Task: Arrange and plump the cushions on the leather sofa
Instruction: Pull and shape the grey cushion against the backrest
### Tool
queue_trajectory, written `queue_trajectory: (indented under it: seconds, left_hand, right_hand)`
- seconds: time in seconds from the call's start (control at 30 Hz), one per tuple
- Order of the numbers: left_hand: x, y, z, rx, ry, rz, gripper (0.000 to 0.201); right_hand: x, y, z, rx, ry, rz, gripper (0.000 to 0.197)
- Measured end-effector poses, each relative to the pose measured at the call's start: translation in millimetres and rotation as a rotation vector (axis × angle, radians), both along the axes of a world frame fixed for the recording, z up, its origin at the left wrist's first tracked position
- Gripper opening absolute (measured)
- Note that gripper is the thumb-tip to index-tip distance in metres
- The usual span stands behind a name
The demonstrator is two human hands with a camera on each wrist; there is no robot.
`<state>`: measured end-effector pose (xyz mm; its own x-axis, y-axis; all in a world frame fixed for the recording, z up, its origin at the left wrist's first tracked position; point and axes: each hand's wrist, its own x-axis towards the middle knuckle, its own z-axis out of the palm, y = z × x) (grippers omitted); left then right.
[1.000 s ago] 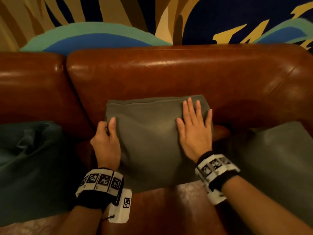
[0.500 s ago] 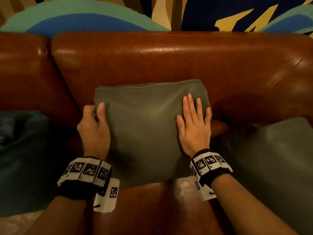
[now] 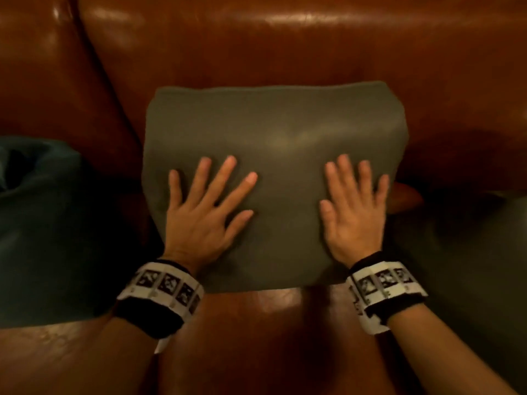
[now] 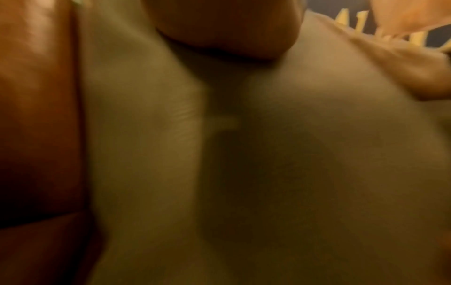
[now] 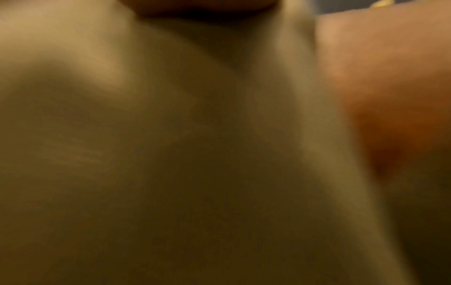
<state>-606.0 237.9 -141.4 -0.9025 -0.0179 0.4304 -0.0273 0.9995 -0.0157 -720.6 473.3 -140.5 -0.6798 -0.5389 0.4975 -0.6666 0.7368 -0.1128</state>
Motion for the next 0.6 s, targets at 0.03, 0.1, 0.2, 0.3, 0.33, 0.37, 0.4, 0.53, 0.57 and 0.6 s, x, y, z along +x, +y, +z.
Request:
queue_trajectory:
  seconds: [0.03, 0.1, 0.2, 0.3, 0.33, 0.37, 0.4, 0.53, 0.57, 0.6]
  left_hand:
    - [-1, -9, -5, 0.03, 0.021, 0.003, 0.055]
    - [-3, -13, -12, 0.151, 0.03, 0.029, 0.059]
    - [-12, -7, -13, 0.334, 0.023, 0.091, 0.069]
    - [-6, -9, 0, 0.301, -0.019, 0.146, 0.074]
    - [1, -5, 3, 0.285, -0.005, 0.199, 0.074]
    - [9, 4, 5, 0.272, 0.03, 0.255, 0.072]
    - [17, 20, 4, 0.252, 0.079, 0.28, 0.067]
    - [32, 92, -20, 0.271, 0.17, 0.141, 0.059]
    - [33, 91, -29, 0.309, 0.172, 0.16, 0.057]
    - [36, 80, -38, 0.31, 0.162, 0.182, 0.057]
  right_hand:
    - [-10, 8, -8, -0.053, -0.031, -0.039, 0.054]
    - [-19, 13, -22, -0.155, -0.101, -0.093, 0.055]
    - [-21, 8, -26, -0.175, -0.163, -0.147, 0.057]
    - [-15, 13, -11, -0.159, -0.202, -0.179, 0.058]
    - [-9, 14, -6, -0.178, -0.206, -0.195, 0.058]
    - [2, 12, -4, -0.204, -0.198, -0.201, 0.058]
    - [17, 5, -1, -0.225, -0.172, -0.182, 0.058]
    - [86, -44, -16, -0.175, -0.07, 0.092, 0.056]
    - [90, -50, -23, -0.178, -0.06, 0.083, 0.055]
    - [87, -49, -29, -0.177, -0.043, 0.067, 0.055]
